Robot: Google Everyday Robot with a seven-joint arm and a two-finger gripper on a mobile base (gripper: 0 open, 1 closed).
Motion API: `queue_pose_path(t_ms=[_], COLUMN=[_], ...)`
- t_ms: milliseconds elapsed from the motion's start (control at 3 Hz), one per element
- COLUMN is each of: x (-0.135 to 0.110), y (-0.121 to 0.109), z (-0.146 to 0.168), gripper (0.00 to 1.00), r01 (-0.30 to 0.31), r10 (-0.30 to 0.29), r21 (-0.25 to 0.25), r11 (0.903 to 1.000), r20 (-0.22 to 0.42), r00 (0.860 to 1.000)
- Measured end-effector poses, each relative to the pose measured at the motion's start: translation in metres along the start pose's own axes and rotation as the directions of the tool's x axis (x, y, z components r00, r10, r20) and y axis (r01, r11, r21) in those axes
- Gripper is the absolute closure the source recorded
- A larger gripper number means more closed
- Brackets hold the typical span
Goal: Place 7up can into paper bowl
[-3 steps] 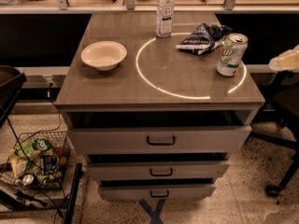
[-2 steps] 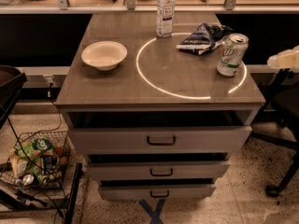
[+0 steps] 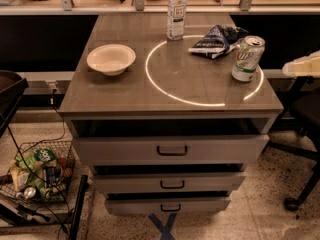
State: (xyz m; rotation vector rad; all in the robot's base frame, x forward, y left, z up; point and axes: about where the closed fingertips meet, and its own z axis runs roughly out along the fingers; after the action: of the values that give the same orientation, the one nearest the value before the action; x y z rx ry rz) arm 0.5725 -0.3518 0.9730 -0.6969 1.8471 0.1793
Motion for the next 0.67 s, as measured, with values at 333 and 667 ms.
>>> queue_pose_path(t_ms=[333, 667], x=[0.008, 0.013], y=[0.005, 0.01], z=[0.019, 0.045], gripper=[0.0, 0.0], r01=[-0.02, -0.027], r10=[0.021, 0.033], r21=[-0.017, -0.055], r11=[0.9996, 0.9981], r20=[0.059, 0.097], r00=[0.998, 0.995])
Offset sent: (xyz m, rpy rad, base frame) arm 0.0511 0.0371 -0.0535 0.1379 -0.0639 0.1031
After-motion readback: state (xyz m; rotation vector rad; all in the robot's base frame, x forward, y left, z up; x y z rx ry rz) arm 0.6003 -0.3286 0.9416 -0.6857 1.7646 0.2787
